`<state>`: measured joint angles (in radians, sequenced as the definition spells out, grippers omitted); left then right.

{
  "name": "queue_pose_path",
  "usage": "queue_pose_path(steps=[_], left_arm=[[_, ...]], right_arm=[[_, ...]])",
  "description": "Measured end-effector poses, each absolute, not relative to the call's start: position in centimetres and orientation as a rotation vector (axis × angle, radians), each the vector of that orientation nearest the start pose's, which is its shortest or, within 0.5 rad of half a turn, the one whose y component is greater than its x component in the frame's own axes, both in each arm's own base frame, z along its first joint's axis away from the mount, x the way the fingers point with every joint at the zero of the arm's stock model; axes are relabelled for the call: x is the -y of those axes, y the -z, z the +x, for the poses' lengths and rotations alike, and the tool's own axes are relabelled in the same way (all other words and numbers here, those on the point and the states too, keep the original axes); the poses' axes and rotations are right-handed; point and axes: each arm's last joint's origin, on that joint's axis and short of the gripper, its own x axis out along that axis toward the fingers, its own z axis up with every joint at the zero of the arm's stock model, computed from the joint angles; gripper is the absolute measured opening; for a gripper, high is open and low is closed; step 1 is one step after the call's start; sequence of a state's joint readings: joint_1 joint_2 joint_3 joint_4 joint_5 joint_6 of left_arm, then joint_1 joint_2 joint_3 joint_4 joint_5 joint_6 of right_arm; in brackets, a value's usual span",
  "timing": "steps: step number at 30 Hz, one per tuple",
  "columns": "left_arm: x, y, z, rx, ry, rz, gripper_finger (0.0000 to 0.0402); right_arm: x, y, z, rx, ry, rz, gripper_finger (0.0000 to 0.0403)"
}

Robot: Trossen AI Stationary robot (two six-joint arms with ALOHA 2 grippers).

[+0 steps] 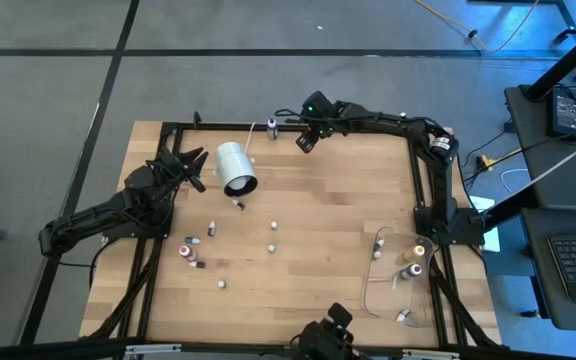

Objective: Pick & Place food coloring
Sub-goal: Put the large orange food coloring bottle into the transparent bin

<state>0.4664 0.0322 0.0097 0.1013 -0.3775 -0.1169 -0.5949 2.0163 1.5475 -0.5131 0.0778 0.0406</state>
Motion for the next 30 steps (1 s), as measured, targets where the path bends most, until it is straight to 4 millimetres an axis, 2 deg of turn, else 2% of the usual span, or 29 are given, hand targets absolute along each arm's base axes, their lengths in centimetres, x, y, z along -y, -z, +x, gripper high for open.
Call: queue_pose_path(steps=[4,12,14,17,20,22,24,30], left_arm=[[-5.3,-17.4,8.2,0.130,-0.838,-0.106,0.0104],[-5.3,-17.4,8.2,0.130,-0.838,-0.106,0.0104],[-5.3,-17.4,8.2,0.130,-0.838,-0.106,0.0104],[-5.3,-17.4,8.2,0.130,-0.842,-0.106,0.0104],[-5.3,-17.4,8.1,0.131,-0.852,-0.106,0.0104],[-5.4,-17.4,8.1,0.131,-0.862,-0.106,0.0104],[-5.4,-17.4,8.1,0.132,-0.862,-0.106,0.0104],[-5.4,-17.4,8.1,0.131,-0.862,-0.106,0.0104]], right_arm=[[24.5,-20.4,35.7,-0.954,0.639,0.290,0.0118],[24.3,-20.7,35.7,-0.957,0.679,0.271,0.0121],[23.8,-21.5,35.7,-0.945,0.673,0.260,0.0121],[22.3,-24.2,35.9,-0.913,0.642,0.232,0.0121],[19.6,-27.3,35.7,-0.907,0.583,0.192,0.0121],[17.1,-29.2,35.4,-0.915,0.534,0.166,0.0121],[14.1,-30.9,34.9,-0.926,0.473,0.144,0.0121],[4.0,-34.3,32.3,-0.920,0.305,0.166,0.0121]])
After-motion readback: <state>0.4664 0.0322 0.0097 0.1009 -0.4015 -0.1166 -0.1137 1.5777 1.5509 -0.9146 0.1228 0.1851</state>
